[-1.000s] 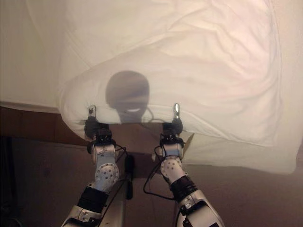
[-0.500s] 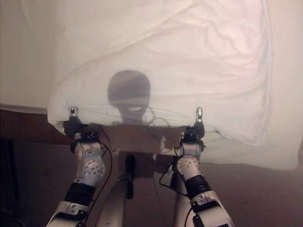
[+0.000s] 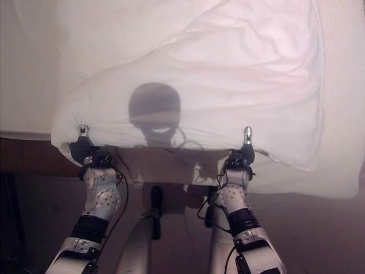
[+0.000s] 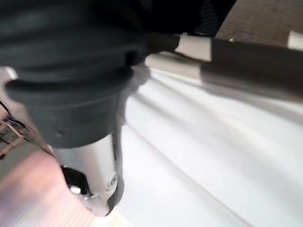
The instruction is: Make the bed
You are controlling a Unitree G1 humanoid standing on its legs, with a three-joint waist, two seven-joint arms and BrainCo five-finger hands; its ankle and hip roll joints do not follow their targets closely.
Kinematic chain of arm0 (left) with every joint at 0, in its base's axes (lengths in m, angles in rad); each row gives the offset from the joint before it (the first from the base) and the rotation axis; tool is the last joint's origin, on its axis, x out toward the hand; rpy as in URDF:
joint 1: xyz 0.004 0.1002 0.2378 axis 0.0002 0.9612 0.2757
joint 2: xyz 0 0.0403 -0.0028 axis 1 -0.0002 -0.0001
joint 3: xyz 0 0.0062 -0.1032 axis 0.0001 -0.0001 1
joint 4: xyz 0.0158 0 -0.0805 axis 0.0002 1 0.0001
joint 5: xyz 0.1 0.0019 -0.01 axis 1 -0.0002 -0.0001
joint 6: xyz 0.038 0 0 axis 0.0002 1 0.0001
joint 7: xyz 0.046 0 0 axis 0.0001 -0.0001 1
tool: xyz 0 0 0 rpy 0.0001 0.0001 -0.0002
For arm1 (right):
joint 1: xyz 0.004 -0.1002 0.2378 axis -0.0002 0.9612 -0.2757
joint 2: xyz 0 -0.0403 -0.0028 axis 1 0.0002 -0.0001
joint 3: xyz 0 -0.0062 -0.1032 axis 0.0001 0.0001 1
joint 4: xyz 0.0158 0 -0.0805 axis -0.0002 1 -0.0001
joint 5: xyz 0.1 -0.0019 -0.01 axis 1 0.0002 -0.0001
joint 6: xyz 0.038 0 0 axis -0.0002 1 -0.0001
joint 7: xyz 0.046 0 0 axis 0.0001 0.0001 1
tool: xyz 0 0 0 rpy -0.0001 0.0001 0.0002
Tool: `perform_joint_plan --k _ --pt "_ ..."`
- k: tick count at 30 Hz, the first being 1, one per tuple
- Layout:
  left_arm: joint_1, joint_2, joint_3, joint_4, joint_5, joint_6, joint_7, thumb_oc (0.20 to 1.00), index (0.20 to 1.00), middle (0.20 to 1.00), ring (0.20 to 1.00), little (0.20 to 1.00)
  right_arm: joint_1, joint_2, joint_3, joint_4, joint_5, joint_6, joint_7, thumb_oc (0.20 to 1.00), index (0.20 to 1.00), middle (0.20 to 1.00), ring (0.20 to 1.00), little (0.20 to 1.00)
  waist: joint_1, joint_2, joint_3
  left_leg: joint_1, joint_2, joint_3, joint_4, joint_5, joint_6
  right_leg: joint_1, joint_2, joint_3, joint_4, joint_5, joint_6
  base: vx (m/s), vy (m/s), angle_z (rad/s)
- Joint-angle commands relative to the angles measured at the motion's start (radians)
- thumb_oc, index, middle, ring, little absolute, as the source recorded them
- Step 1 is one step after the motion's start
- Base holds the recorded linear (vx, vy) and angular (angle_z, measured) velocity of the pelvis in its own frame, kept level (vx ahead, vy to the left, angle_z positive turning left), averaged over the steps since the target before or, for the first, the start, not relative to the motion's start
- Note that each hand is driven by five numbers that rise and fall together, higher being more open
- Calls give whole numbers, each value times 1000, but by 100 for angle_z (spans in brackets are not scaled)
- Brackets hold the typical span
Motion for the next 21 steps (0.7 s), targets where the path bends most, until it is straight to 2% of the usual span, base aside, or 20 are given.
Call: perform_joint_plan --k 1,13,14,15,16,21 --pt "16 177 297 60 -20 -114 40 200 200 200 200 200 113 -153 -205 -22 -31 -116 -13 200 200 200 200 200 -15 39 -124 -65 -61 19 -25 23 65 60 17 6 -5 -85 79 0 0 0" --pt "32 137 282 42 -30 -106 16 200 200 200 200 200 106 -106 -161 -134 -48 -144 17 200 200 200 200 200 -17 43 -137 -84 -58 27 -16 21 65 42 18 14 -5 -82 77 1 2 -1" --pt "36 134 282 43 -34 -106 15 583 583 583 583 583 107 -102 -154 -147 -53 -147 14 200 200 200 200 200 -17 43 -139 -86 -57 26 -15 20 65 40 18 15 -2 -82 76 0 0 0" --pt "41 127 285 44 -38 -109 14 686 686 686 686 686 104 -95 -156 -165 -53 -156 20 200 200 200 200 200 -16 43 -140 -87 -57 26 -14 20 65 40 18 15 -1 -82 76 0 0 0" --pt "48 122 289 42 -45 -109 10 1000 1000 1000 1000 1000 108 -86 -155 -188 -53 -163 26 200 200 200 200 200 -16 43 -139 -89 -57 26 -13 21 64 40 18 14 -2 -83 75 0 0 0" --pt "79 68 293 40 -106 -120 -23 1000 1000 1000 1000 1000 132 -58 -141 -289 -66 -185 43 200 200 200 200 200 -18 38 -140 -93 -56 25 -13 20 63 37 18 13 0 -86 73 0 0 0"
